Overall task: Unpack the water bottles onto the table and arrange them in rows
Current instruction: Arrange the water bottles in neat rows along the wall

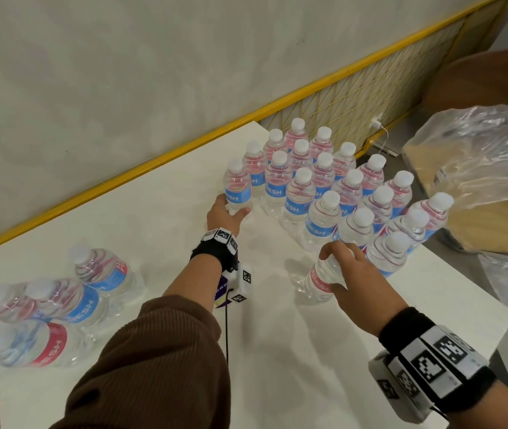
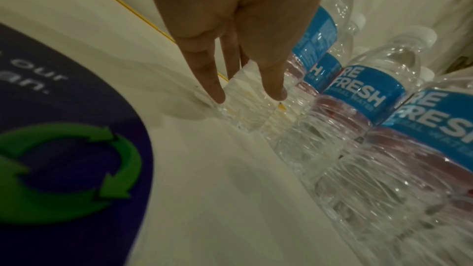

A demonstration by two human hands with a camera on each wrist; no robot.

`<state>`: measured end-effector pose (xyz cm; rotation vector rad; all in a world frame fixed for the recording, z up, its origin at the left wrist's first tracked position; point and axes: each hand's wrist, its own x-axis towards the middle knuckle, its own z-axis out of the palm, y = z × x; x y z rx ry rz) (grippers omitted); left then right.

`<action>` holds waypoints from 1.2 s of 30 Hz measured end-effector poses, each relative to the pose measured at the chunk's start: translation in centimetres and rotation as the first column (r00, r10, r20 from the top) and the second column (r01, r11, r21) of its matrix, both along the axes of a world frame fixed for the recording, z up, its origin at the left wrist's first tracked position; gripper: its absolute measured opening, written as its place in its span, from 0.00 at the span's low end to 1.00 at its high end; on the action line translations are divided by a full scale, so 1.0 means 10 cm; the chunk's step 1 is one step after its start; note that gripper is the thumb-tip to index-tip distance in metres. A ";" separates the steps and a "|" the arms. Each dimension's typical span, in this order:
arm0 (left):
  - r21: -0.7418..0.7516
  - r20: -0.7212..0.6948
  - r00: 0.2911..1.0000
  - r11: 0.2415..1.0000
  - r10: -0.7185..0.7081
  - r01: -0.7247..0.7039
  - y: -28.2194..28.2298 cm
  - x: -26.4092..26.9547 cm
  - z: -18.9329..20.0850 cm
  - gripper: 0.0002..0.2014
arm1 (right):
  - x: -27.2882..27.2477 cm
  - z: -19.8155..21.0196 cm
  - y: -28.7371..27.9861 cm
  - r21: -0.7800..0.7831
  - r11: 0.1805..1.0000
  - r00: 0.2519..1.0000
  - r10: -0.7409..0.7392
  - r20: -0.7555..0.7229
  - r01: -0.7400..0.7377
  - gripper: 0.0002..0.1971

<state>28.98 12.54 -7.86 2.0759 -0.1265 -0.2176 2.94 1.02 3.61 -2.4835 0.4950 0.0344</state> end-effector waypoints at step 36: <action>0.078 -0.032 0.923 0.919 -0.384 0.386 -0.02 -1.22 0.38 0.33 | 0.20 -0.03 0.02 0.161 0.984 0.986 -0.101 0.136 0.078 0.34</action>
